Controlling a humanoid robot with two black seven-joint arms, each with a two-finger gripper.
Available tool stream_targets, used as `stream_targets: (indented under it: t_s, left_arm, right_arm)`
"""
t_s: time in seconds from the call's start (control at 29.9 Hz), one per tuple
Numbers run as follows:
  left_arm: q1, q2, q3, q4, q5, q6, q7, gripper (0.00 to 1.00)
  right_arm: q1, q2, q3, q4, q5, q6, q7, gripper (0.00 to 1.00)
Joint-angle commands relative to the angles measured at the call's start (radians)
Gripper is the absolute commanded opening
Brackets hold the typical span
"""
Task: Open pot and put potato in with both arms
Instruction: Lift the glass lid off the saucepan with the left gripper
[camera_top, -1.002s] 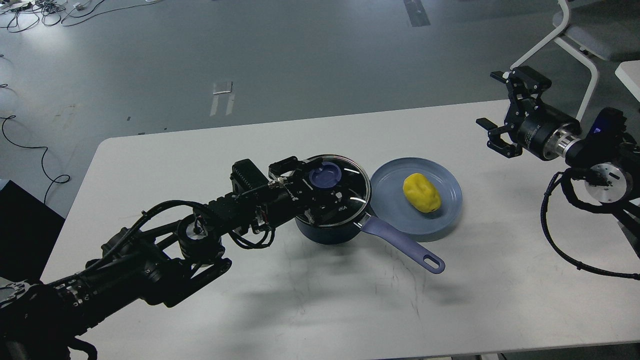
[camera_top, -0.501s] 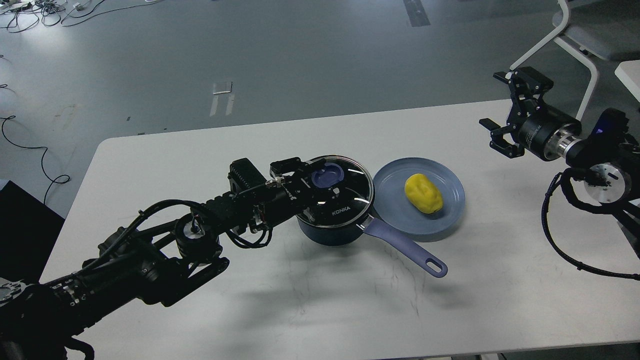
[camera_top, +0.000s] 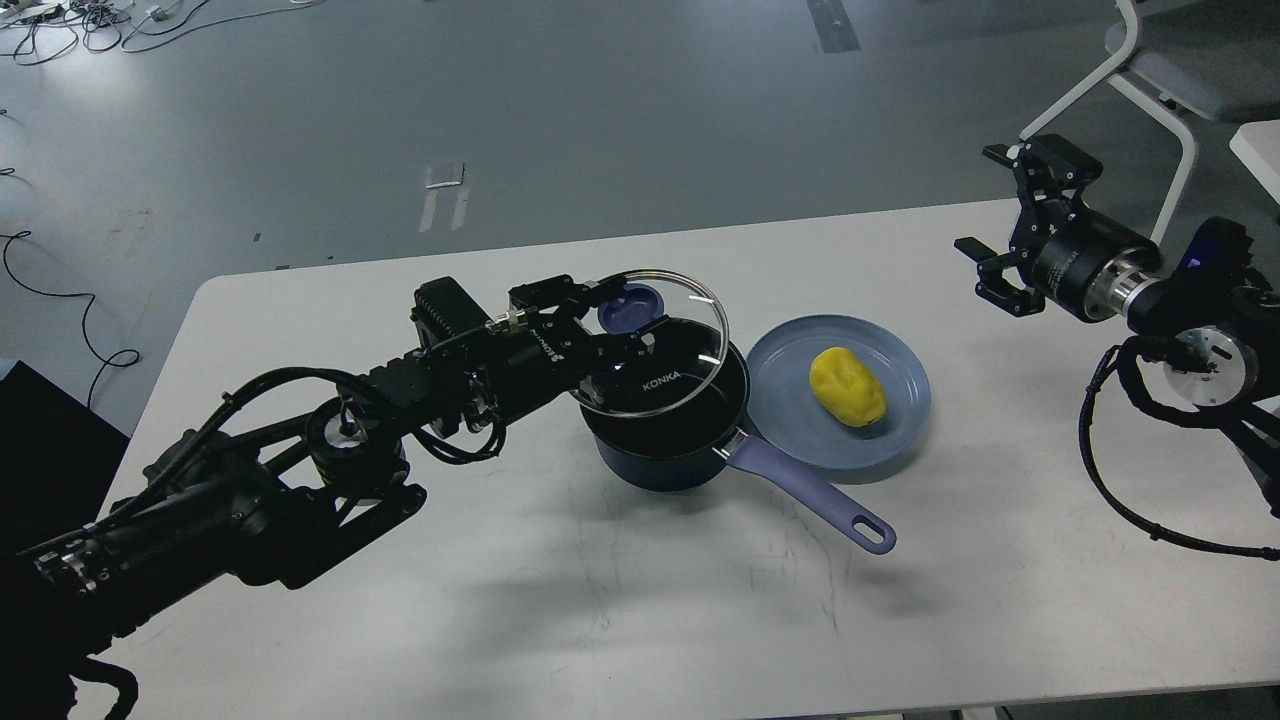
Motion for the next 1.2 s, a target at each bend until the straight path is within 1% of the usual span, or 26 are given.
stream_targets:
  t_s: [0.0,0.03,0.13,0.2,0.3,0.37,0.43,0.53,0.7,0.77,0.8,0.87,0.9,0.94,1.04,1.17]
  left_arm:
    - [-0.022,0.085,0.001,-0.03,-0.083,0.016,-0.001,0.27]
    - [-0.022,0.085,0.001,-0.03,-0.084,0.016,-0.001,0.27]
    - [-0.019,0.168,0.009,-0.033,-0.099,0.016,-0.002,0.27]
    - [-0.002,0.23,0.015,-0.033,-0.1,0.019,-0.017,0.23]
    - [0.029,0.283,0.015,-0.033,-0.102,0.033,-0.034,0.21]
    - [0.093,0.329,0.014,-0.029,-0.107,0.091,-0.051,0.15]
    - [0.136,0.349,0.015,-0.019,-0.111,0.131,-0.063,0.15]
    - [0.193,0.37,0.015,-0.016,-0.114,0.149,-0.077,0.15]
    - [0.241,0.355,0.015,0.036,-0.114,0.207,-0.076,0.15]
    - [0.277,0.302,0.015,0.109,-0.116,0.218,-0.073,0.14]
    - [0.284,0.279,0.015,0.129,-0.116,0.218,-0.074,0.14]
    - [0.294,0.214,0.017,0.207,-0.114,0.218,-0.08,0.15]
    - [0.294,0.214,0.017,0.208,-0.114,0.218,-0.08,0.15]
    - [0.3,0.196,0.017,0.238,-0.116,0.218,-0.08,0.15]
    - [0.305,0.168,0.015,0.266,-0.116,0.218,-0.082,0.15]
    - [0.305,0.154,0.015,0.266,-0.117,0.218,-0.08,0.16]
  right_arm:
    - [0.004,0.0,0.0,-0.001,-0.001,0.0,0.0,1.0]
    - [0.004,0.0,0.0,-0.001,-0.001,0.0,0.0,1.0]
    - [0.004,-0.004,0.0,-0.001,-0.001,0.0,0.0,1.0]
    - [0.004,-0.002,-0.001,-0.001,-0.001,0.0,0.0,1.0]
    - [0.004,0.001,-0.001,-0.001,-0.001,0.0,0.0,1.0]
    - [0.007,0.003,-0.001,-0.001,-0.001,0.0,0.0,1.0]
    - [0.008,0.003,-0.001,-0.001,-0.001,0.0,-0.002,1.0]
    - [0.013,0.003,-0.02,-0.003,-0.001,-0.001,0.0,1.0]
    - [0.013,0.007,-0.034,-0.003,-0.001,-0.003,0.0,1.0]
    - [0.013,0.007,-0.035,-0.001,-0.001,-0.015,0.0,1.0]
    - [0.013,0.007,-0.035,-0.001,-0.001,-0.018,0.0,1.0]
    - [0.016,0.007,-0.035,-0.001,-0.001,-0.028,0.0,1.0]
    - [0.016,0.007,-0.035,-0.001,-0.001,-0.028,0.0,1.0]
    - [0.017,0.007,-0.035,-0.001,0.001,-0.028,0.0,1.0]
    - [0.016,0.006,-0.041,-0.001,0.001,-0.028,0.0,1.0]
    - [0.014,0.004,-0.041,-0.001,-0.001,-0.028,0.0,1.0]
